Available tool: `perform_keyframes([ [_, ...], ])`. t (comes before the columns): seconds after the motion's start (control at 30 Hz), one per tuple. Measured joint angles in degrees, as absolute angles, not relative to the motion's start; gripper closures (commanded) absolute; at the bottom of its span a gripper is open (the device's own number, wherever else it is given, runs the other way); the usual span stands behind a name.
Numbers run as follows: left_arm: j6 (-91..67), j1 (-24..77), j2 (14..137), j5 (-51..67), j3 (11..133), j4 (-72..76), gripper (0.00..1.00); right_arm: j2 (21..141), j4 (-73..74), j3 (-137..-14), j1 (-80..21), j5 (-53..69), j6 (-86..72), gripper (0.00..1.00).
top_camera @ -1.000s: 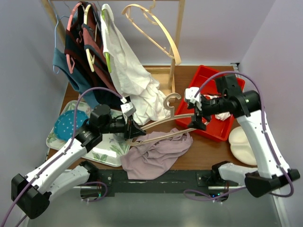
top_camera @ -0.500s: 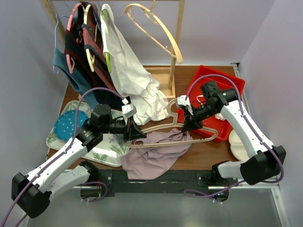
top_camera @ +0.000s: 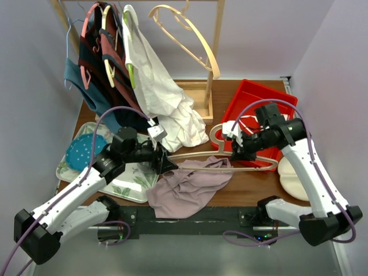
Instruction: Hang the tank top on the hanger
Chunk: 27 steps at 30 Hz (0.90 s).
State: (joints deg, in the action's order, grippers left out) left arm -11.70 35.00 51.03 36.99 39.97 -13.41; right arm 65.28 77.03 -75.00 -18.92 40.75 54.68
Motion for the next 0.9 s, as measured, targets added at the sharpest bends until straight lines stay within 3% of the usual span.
perform_keyframes([
  [0.17, -11.53, 42.94, 50.81, 24.75, 41.06, -19.81, 0.27, 61.56, 76.99, -75.00, -16.62, 34.41, 52.01, 1.00],
  [0.4, -15.66, 51.92, 57.34, 10.94, 44.34, -24.95, 0.38, 59.18, 74.81, -75.00, -9.15, 28.97, 48.97, 1.00],
  [0.67, -22.76, 63.00, 68.16, -4.73, 46.00, -30.68, 0.44, 60.60, 73.87, -74.76, -8.40, 28.51, 48.01, 1.00],
  [0.83, -24.77, 64.29, 74.28, -11.29, 48.47, -31.46, 0.69, 61.34, 74.17, -74.59, -8.40, 29.67, 48.16, 1.00],
  [0.9, -25.04, 64.31, 75.75, -13.10, 49.15, -31.31, 0.97, 61.34, 74.35, -74.48, -8.40, 29.82, 48.40, 1.00],
])
